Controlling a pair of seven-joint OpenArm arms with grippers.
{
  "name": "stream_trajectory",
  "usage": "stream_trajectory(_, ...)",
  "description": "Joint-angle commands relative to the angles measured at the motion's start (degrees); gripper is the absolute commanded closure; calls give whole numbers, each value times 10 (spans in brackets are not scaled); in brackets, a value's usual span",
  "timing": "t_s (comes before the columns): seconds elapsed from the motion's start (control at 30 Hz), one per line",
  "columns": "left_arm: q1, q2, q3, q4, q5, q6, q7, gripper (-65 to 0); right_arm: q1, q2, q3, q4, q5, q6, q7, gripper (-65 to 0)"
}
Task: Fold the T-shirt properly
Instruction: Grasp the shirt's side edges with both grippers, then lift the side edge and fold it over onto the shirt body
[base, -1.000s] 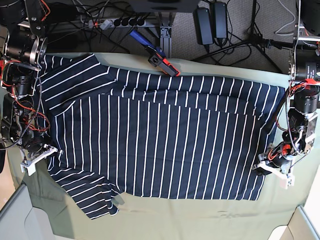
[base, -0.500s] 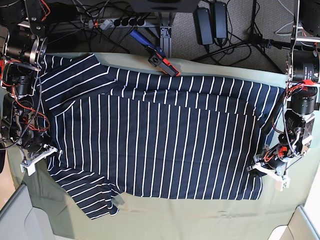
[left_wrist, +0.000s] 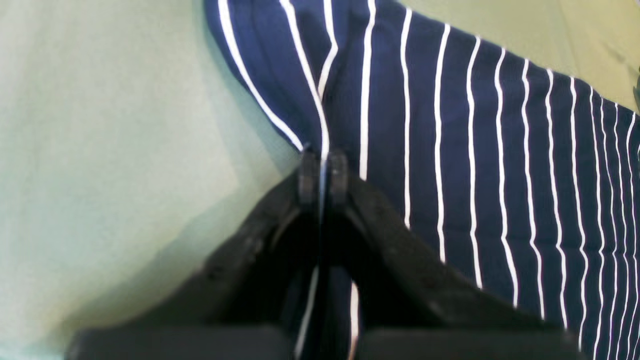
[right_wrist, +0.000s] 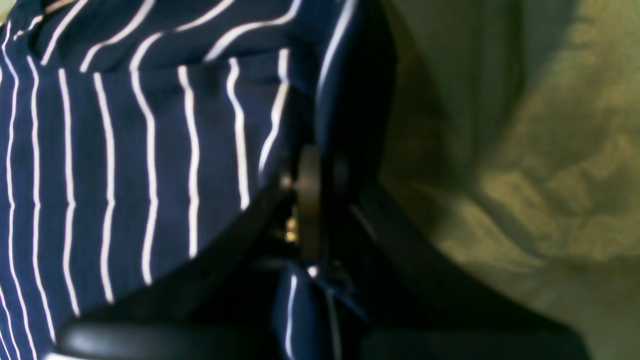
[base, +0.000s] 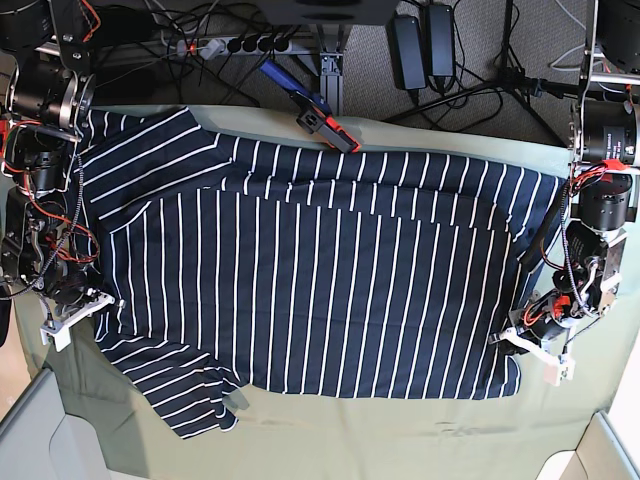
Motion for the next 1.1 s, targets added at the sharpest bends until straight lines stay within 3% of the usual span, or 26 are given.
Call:
stream_trajectory(0.0,-17,-8,-3,10,-3,-17,-21,0,15,10,2,12,6,26,7,0)
stream_trajectory(0.17,-17,-17,-3,10,22,-21,-48,0,15,11,3,12,-2,25,6,0)
stream_trajectory(0.23,-17,-29,-3,10,21,-63,-45,0,15,15,4,13,-2,26,0,0)
stream_trajectory(0.33,-17,-50,-3,10,1,-163,-33,0,15,28,4,18,16,26,-22,0)
stream_trajectory(0.37,-17,-56,-3,10,-18,-168,-28,0,15,33,4,20,27,26,-29,0)
stream_trajectory(0.5,-17,-77,-3,11,-108,-168,28,0,13,49,4,40,63,26,-62,0)
stream_trajectory(0.7,-14,-103,-3,11,-184,-168,98,0,-7,57,4,107,94,29,-124,0)
stream_trajectory(0.9,-3,-123,-3,54,-240,-168,184,0,-73,79,4,166,95,30,-128,0)
stream_trajectory(1.07,55,-157,-3,167,-287,-168,225,0,-132,94,6,214,95,30,-129,0)
